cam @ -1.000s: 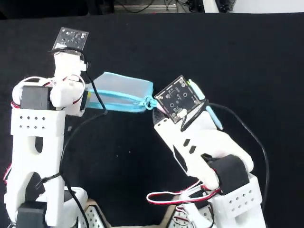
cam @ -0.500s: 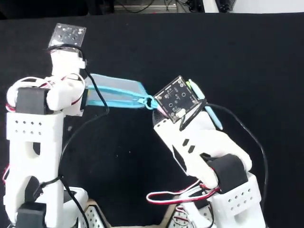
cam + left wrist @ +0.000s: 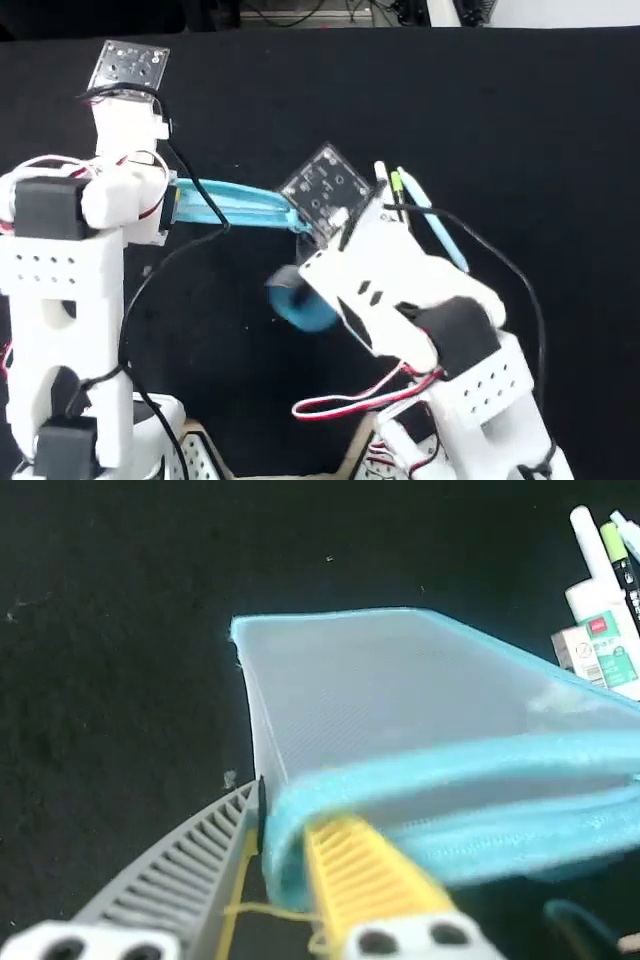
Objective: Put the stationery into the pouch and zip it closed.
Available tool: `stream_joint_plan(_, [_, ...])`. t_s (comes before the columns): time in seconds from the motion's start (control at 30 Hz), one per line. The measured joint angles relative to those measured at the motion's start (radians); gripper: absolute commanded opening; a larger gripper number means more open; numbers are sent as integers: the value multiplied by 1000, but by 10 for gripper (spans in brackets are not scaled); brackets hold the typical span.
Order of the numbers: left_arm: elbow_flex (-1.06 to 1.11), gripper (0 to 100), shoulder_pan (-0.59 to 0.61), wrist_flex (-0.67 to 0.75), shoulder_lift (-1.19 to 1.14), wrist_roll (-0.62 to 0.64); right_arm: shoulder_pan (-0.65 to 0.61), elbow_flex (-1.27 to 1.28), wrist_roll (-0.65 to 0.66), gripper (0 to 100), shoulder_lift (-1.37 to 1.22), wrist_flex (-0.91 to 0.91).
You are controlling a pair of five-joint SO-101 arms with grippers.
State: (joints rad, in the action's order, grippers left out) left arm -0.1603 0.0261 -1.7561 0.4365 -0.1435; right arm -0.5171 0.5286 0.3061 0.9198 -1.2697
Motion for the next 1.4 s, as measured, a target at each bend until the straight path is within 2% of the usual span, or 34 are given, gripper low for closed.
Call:
stream_joint_plan(0.47, [5,158,129,49,-106,0,-6,-81,0,166,-21,-35])
stream_joint_plan(0.63, [25,21,129,52,-106,0,-6,-81,0,166,-21,-43])
stream_joint_plan(0.8, [26,31,123,58,-109,2,-29,-81,0,166,-21,-100])
stream_joint_plan(1.0, [26,30,121,55,-109,2,-144,-81,0,169,-21,-170])
stream_joint_plan(1.2, [26,30,121,31,-109,8,-327,0,0,171,-20,-176])
stream_joint_plan(1.4, [26,30,121,31,-109,49,-459,178,0,171,58,-26])
